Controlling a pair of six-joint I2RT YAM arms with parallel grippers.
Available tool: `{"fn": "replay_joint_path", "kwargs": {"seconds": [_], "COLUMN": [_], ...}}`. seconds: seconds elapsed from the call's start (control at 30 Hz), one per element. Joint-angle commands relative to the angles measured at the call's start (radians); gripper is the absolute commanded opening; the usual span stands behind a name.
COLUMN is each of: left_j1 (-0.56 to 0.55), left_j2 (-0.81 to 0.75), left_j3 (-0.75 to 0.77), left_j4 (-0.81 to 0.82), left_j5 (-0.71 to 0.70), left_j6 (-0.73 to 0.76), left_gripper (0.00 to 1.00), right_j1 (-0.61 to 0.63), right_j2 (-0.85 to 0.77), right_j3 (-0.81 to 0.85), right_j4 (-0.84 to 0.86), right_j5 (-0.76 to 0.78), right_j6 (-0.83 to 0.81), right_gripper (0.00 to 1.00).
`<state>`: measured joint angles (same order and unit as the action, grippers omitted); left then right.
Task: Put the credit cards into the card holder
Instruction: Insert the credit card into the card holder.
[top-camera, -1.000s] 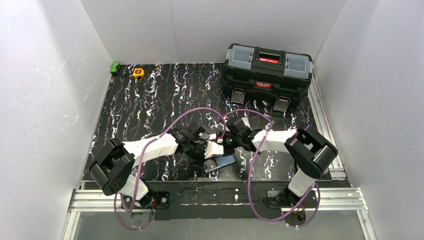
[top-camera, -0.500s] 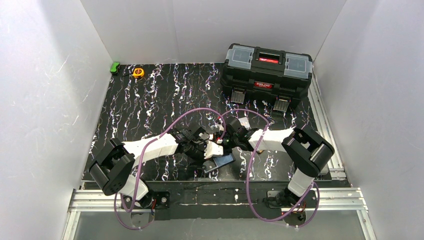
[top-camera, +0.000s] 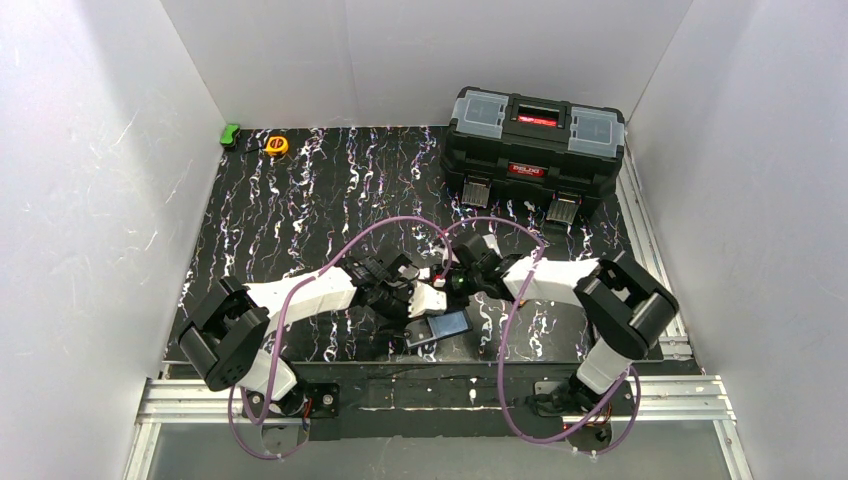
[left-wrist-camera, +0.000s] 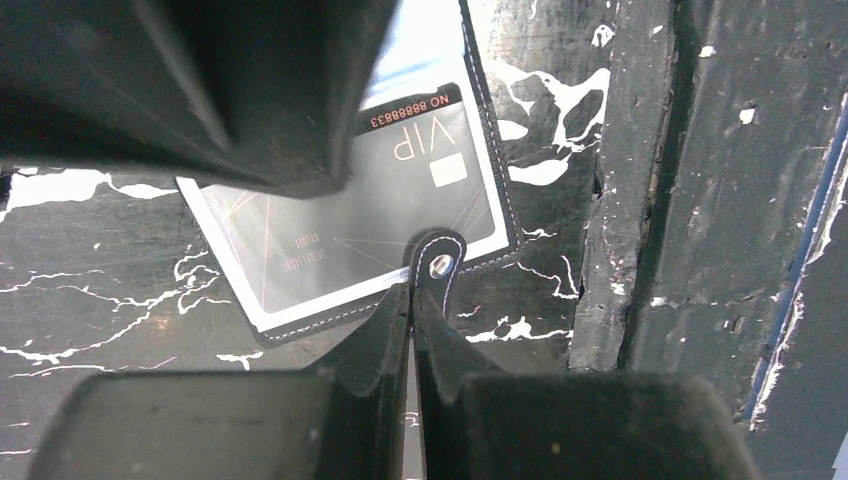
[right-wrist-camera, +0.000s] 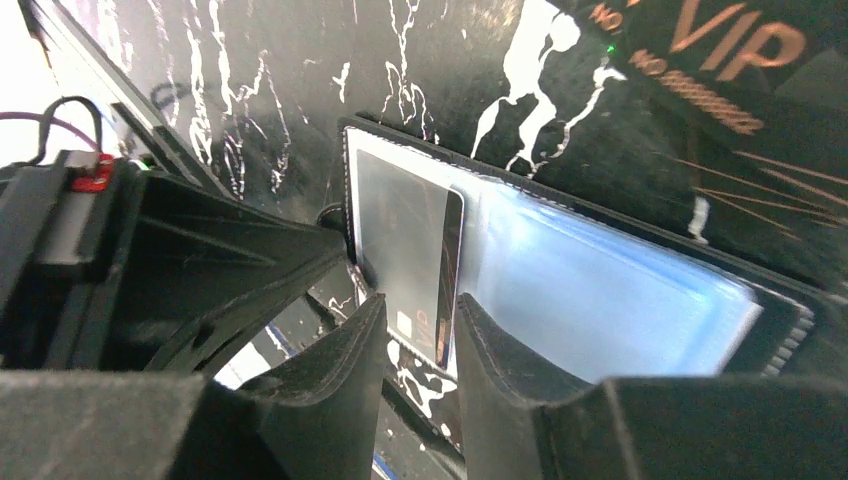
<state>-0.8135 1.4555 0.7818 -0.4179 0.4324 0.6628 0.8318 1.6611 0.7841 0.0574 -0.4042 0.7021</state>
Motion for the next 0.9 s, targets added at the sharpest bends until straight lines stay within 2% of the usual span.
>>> {"fn": "replay_joint_path", "kwargs": {"seconds": [0.0, 0.13, 0.33, 0.53, 0.7, 0.87], "left_j1": [0.002, 0.013, 0.052, 0.090, 0.081, 0.082], "left_j2": [-0.033, -0.055, -0.116, -0.087, -0.052, -0.065], "left_j3": [0.059, 0.104, 0.166, 0.242, 0.235, 0.158], "left_j4": [-0.046, -0.109, -0.208, -0.272, -0.234, -0.153], "left_j5": [-0.030, -0.046, -0.085, -0.036, -0.013, -0.052], "left_j6": [0.031, 0.025, 0.022, -0.039, -0.060, -0.015], "left_gripper": [0.02, 0.04, 0.21, 0.34, 0.37, 0.35], "right_j1": [-0.070, -0.103, -0.122, -0.122, -0.122, -0.122], "right_j2": [-0.127, -0.201, -0.276, -0.311, -0.288, -0.283], "right_j3": [-0.017, -0.024, -0.099, -0.168, -0.177, -0.179], "right_j4": [-0.034, -0.113, -0.149, -0.125, -0.092, -0.067], "right_j5": [-0.013, 0.029, 0.103, 0.132, 0.124, 0.110], "right_j6": [-0.023, -0.054, -0.041, -0.020, -0.013, 0.000], "right_gripper": [0.41, 0.46, 0.48, 0.49, 0.49, 0.49]}}
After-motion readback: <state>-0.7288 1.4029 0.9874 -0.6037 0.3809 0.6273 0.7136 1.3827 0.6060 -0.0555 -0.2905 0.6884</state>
